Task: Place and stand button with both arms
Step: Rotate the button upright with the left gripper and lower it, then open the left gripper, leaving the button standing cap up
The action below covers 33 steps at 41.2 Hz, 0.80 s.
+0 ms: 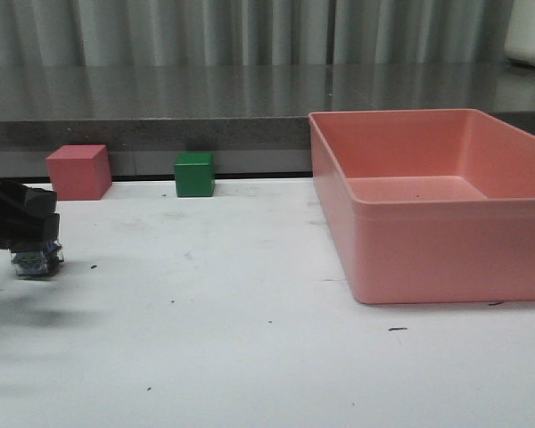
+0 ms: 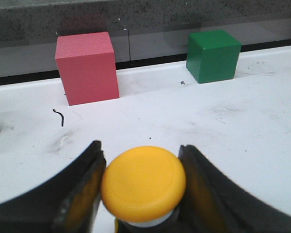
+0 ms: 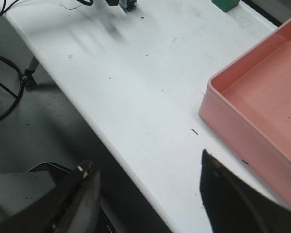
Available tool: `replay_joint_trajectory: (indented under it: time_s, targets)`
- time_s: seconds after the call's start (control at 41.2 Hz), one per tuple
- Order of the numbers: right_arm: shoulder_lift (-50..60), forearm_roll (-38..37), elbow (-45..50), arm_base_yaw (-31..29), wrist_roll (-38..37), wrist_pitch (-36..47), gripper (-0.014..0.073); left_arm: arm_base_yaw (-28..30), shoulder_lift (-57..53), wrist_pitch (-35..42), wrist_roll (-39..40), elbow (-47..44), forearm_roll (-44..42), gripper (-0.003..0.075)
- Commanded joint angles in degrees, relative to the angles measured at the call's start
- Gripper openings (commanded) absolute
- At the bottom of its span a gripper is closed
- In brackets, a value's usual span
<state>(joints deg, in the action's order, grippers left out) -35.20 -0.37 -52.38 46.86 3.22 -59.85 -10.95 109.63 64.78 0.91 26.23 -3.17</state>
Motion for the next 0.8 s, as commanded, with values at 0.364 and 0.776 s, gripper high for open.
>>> replay_joint_trajectory:
  time_s: [0.364, 0.776]
  targets:
    - [-0.1, -0.1, -1.5, -0.3, 0.4, 3.3, 0.0471, 0.2, -2.4, 13.5, 0.0, -0.2, 0.6, 0.0479]
    - [-0.1, -0.1, -1.5, -0.3, 0.4, 3.3, 0.0471, 0.1, -14.7, 4.7, 0.0, -4.8, 0.6, 0.0495]
